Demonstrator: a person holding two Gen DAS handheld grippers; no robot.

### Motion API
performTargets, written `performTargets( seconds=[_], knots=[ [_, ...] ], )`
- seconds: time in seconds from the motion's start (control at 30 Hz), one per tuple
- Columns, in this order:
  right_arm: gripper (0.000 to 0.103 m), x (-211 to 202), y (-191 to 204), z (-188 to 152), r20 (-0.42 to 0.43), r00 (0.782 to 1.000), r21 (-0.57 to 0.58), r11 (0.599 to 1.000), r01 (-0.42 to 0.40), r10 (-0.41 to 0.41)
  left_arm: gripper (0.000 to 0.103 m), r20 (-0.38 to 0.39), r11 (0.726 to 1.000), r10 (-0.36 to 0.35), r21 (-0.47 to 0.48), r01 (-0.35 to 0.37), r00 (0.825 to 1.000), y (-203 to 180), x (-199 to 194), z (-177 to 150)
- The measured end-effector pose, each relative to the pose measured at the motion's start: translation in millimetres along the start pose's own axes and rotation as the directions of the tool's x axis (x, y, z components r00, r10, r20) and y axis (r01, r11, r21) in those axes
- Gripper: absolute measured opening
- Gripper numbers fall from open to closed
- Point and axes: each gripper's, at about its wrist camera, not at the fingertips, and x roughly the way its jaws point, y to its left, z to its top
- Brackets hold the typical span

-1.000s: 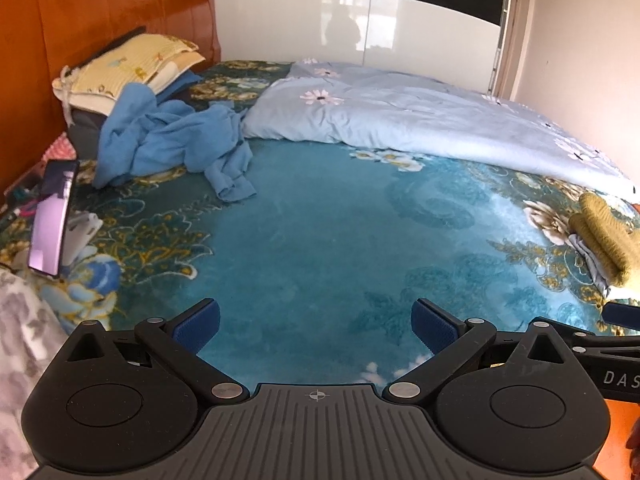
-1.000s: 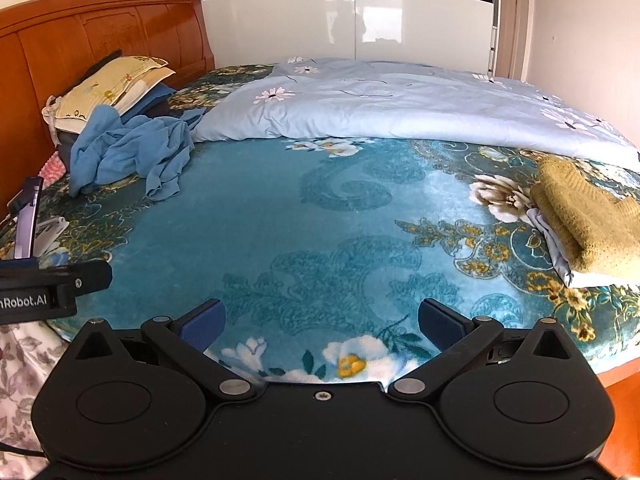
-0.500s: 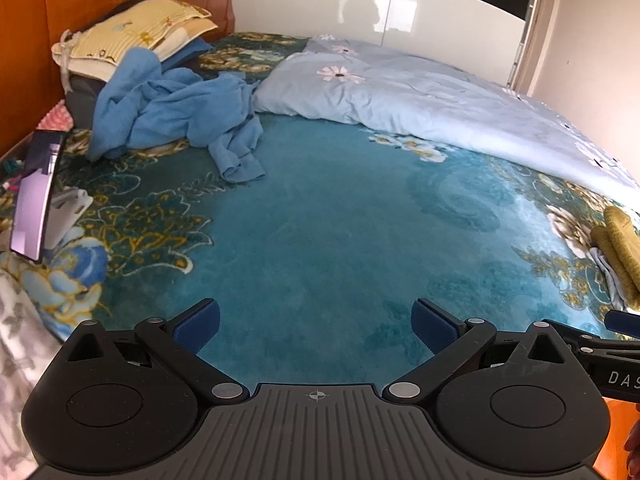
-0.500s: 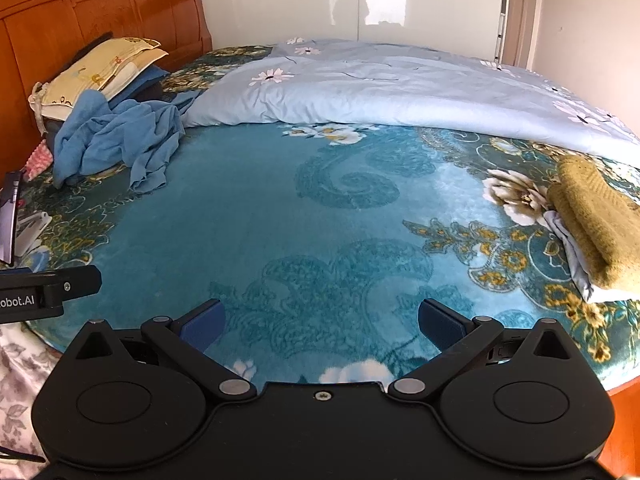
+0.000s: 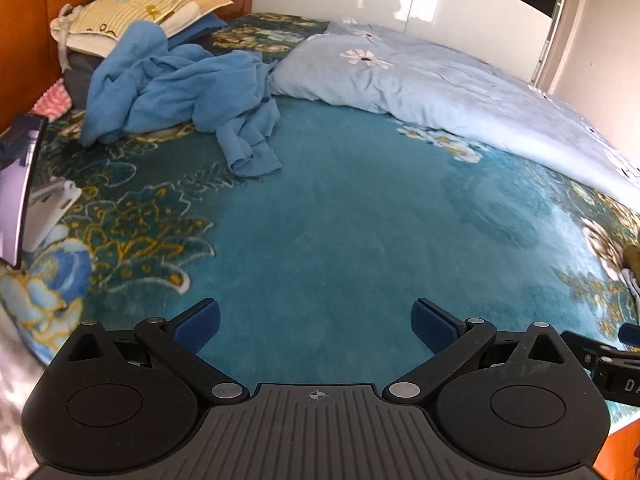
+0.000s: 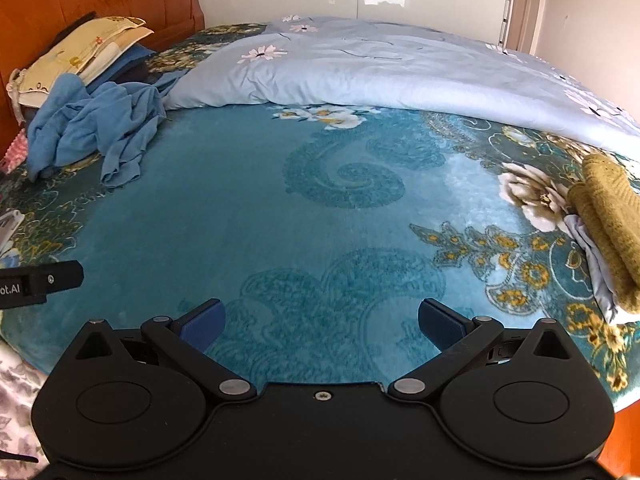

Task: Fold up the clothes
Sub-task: 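Move the left tool toward the crumpled blue cloth by the pillows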

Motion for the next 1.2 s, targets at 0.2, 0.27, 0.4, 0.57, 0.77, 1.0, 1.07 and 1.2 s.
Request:
performTargets(
  seconds=[0.2, 0.27, 0.4, 0.57, 0.77, 1.0, 1.07, 1.2],
  knots=[
    [0.102, 21, -8, 8, -0.006, 1.0, 0.031, 1.0, 0.002, -0.002, 0.103, 0.05, 0.998, 0.06, -0.021, -0.059, 0.997, 14, 29, 34],
    [0.102, 26, -12, 11, 0.003, 1.0, 0.043, 0.999, -0.005, 0.005, 0.103, 0.076, 0.996, 0.085, -0.03, -0.083, 0.994, 20, 40, 50],
    [0.102, 38, -21, 18, 0.024, 1.0, 0.06, 0.998, -0.016, 0.014, 0.103, 0.135, 0.989, 0.148, -0.025, -0.146, 0.98, 28, 64, 86],
    [0.102, 56, -35, 23, 0.03, 0.998, 0.115, 0.991, -0.065, 0.062, 0.103, 0.192, 0.984, 0.176, -0.04, -0.171, 0.966, 41, 96, 129],
    [0.102, 80, -48, 26, -0.006, 0.995, 0.2, 0.975, -0.1, 0.103, 0.103, 0.233, 0.977, 0.211, -0.072, -0.199, 0.949, 54, 133, 171],
    [0.102, 99, -47, 26, -0.041, 0.994, 0.213, 0.973, -0.093, 0.104, 0.099, 0.295, 0.965, 0.26, -0.055, -0.255, 0.92, 61, 161, 193],
    [0.102, 103, -46, 27, -0.048, 0.993, 0.216, 0.972, -0.091, 0.103, 0.098, 0.349, 0.953, 0.297, -0.057, -0.297, 0.889, 66, 159, 198],
    [0.102, 103, -44, 26, -0.039, 0.993, 0.207, 0.973, -0.099, 0.109, 0.097, 0.361, 0.941, 0.338, -0.122, -0.315, 0.869, 94, 159, 213]
  ],
)
